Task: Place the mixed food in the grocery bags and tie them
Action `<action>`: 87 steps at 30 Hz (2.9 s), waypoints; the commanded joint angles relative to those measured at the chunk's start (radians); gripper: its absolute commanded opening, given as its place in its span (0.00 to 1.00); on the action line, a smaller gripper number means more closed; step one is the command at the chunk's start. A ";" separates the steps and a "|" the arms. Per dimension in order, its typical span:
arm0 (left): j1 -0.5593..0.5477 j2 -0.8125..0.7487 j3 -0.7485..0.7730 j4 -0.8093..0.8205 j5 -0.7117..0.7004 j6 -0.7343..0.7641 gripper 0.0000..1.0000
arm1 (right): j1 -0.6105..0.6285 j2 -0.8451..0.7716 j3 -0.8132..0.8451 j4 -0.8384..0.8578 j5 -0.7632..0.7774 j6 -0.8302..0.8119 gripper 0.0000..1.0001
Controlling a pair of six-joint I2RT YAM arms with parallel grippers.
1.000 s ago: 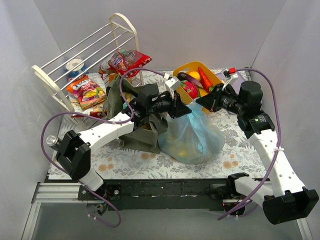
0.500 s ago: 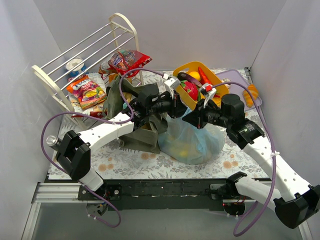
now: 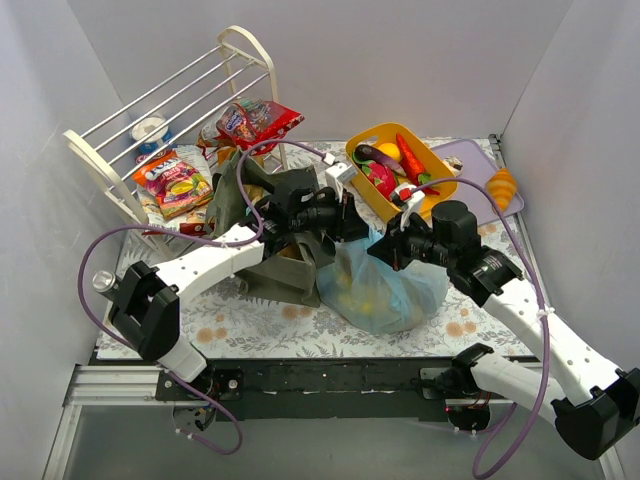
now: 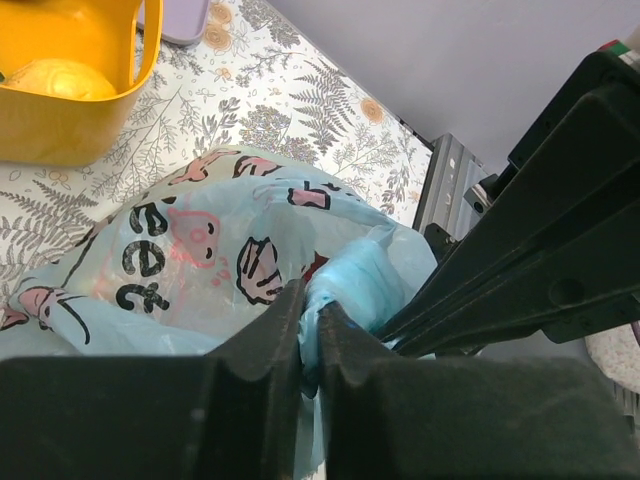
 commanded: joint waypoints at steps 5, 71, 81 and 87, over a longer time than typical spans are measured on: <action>0.043 -0.089 0.022 -0.026 0.059 0.035 0.33 | 0.012 -0.024 -0.012 -0.073 -0.015 -0.030 0.01; 0.206 0.054 -0.051 0.431 0.562 -0.368 0.00 | 0.058 -0.259 -0.230 0.277 0.238 -0.420 0.92; 0.206 0.085 -0.050 0.450 0.636 -0.376 0.00 | 0.058 -0.254 -0.219 0.333 0.367 -0.445 0.50; 0.201 0.111 -0.033 0.433 0.680 -0.362 0.00 | 0.058 -0.225 -0.216 0.362 0.468 -0.463 0.02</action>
